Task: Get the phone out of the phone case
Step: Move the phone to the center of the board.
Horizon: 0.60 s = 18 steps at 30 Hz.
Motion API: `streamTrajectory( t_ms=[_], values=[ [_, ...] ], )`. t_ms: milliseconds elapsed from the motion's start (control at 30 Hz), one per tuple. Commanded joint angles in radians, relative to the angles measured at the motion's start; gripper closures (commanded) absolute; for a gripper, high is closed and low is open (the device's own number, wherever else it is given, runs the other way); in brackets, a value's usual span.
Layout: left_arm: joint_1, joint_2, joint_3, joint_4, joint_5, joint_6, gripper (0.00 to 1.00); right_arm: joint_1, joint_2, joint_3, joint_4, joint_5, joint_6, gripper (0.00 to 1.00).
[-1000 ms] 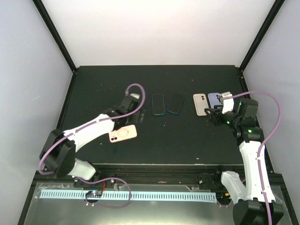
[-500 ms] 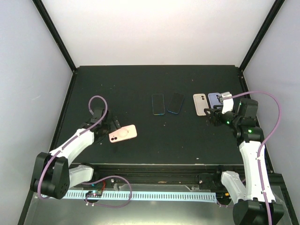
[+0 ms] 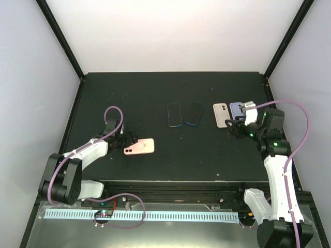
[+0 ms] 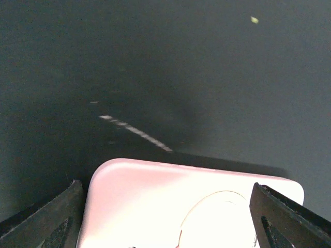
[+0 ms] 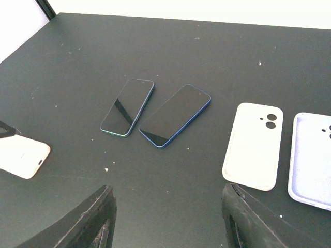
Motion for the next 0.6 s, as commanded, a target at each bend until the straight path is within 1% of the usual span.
streamTrajectory(
  t_ms=[0,100,267,367,433,500,567],
  values=[
    [-0.077,0.081,0.015,0.049,0.148,0.027,0.12,-0.004,0.008,0.001,0.003,-0.021,-0.019,0.43],
    [-0.151,0.111,0.066,0.055,0.151,0.055,0.15,-0.003,0.010,-0.001,0.003,-0.020,-0.018,0.43],
    [-0.293,0.174,0.164,0.046,0.157,0.084,0.16,-0.004,0.015,-0.003,0.003,-0.023,-0.024,0.43],
    [-0.342,0.201,0.226,0.032,0.162,0.108,0.16,-0.003,0.017,-0.006,0.004,-0.027,-0.031,0.43],
    [-0.341,0.178,0.278,-0.058,0.119,0.136,0.16,-0.003,0.020,-0.007,0.004,-0.037,-0.047,0.43],
    [-0.338,0.112,0.344,-0.176,0.012,0.179,0.14,-0.004,0.032,-0.006,-0.005,-0.086,-0.098,0.41],
    [-0.337,0.029,0.409,-0.283,-0.060,0.227,0.12,-0.003,0.062,0.008,-0.040,-0.169,-0.165,0.32]
  ],
)
